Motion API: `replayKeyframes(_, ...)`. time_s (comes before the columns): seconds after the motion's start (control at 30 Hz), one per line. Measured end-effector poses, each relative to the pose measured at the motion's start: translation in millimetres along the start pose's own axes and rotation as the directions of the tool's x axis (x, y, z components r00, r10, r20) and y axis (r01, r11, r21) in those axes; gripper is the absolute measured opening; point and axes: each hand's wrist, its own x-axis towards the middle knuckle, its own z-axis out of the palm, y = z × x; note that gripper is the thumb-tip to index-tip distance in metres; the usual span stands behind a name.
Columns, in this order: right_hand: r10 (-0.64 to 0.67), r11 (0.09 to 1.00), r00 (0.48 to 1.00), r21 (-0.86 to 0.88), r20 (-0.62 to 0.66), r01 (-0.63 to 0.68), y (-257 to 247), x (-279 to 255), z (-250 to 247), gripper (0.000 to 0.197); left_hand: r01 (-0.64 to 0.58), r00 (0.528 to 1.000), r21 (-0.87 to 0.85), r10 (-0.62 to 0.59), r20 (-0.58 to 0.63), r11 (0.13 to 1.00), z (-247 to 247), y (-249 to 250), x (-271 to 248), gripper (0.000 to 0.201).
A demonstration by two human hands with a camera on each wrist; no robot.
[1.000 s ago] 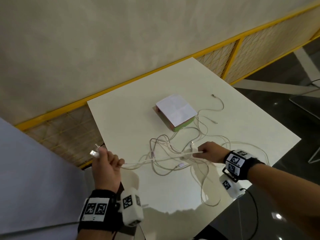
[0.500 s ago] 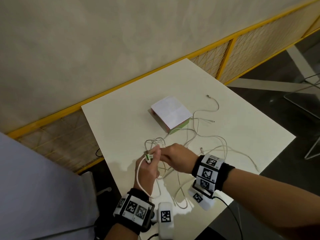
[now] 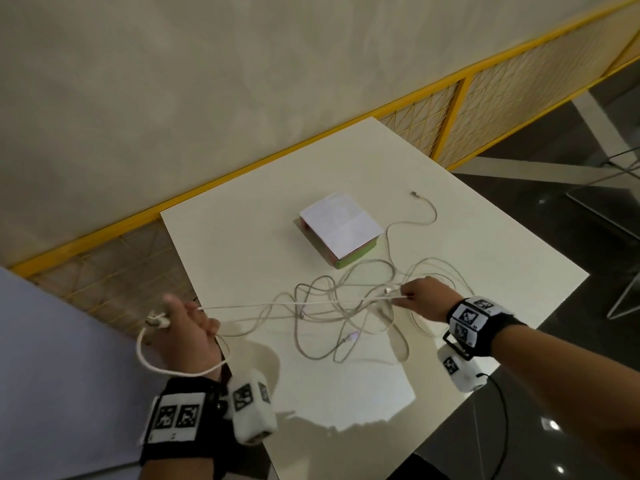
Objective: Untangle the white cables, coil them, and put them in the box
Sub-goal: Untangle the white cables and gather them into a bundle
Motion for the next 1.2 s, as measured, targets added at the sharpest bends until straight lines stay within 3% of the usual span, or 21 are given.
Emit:
replayKeyframes(0.17,0.080,0.986,0.997,-0.144,-0.020,-0.082,23.4,5.5,-25.2,0.043,0.032,0.995,0.011,-0.031,-0.090,0.999,-15.9,4.0,8.8,0.039)
replayKeyframes(0.3,0.268,0.941,0.962,-0.203,-0.044,-0.271,48.1,5.1,-44.3,0.039,0.049,0.978,-0.026,-0.054,-0.202,0.998,-35.7,13.5,15.5,0.037)
replayKeyframes(0.37,0.332,0.938,0.941,-0.087,-0.059,-0.336,63.8,5.8,-48.2,0.040,0.027,0.974,0.042,-0.016,-0.228,0.999,-42.5,16.9,16.1,0.036)
replayKeyframes(0.47,0.406,0.911,0.909,0.124,-0.097,-0.394,78.5,9.0,-48.0,0.043,-0.013,0.964,-0.029,0.005,-0.265,0.999,-46.6,17.0,14.8,0.039)
replayKeyframes(0.63,0.452,0.827,0.858,0.475,-0.245,-0.300,83.8,8.1,-58.2,0.036,0.016,0.957,0.018,-0.010,-0.290,1.000,-49.8,9.7,10.0,0.037)
replayKeyframes(0.73,0.440,0.871,0.814,0.402,-0.380,-0.283,90.8,6.0,-66.7,0.033,0.044,0.969,0.095,-0.019,-0.247,0.994,-49.5,3.1,3.3,0.031)
replayKeyframes(0.8,0.383,0.923,0.846,0.191,-0.371,-0.334,96.3,1.2,-64.0,0.031,0.072,0.969,0.129,-0.038,-0.243,0.989,-51.4,-2.3,-1.5,0.029)
replayKeyframes(0.9,0.303,0.937,0.929,-0.114,-0.214,-0.332,104.4,-5.0,-45.1,0.035,0.106,0.984,0.188,-0.076,-0.162,0.976,-55.4,-10.9,-5.8,0.032)
replayKeyframes(1.03,0.330,0.925,0.944,-0.191,-0.020,-0.327,109.1,-8.8,-15.3,0.036,0.113,0.993,0.305,-0.122,0.008,0.946,-59.6,-18.4,-16.8,0.036)
replayKeyframes(1.1,0.358,0.914,0.934,-0.212,0.018,-0.346,112.1,-9.7,-5.1,0.030,-0.008,0.989,0.511,-0.069,0.131,0.860,-61.8,-14.5,-24.8,0.027)
replayKeyframes(1.17,0.381,0.916,0.924,-0.151,0.040,-0.371,114.6,-8.5,-1.3,0.029,-0.148,0.961,0.739,-0.080,0.264,0.657,-62.8,-8.2,-33.1,0.015)
replayKeyframes(1.2,0.385,0.919,0.921,-0.115,0.056,-0.378,115.3,-7.9,-0.7,0.033,-0.188,0.952,0.798,-0.094,0.292,0.572,-61.8,-4.7,-35.9,0.022)
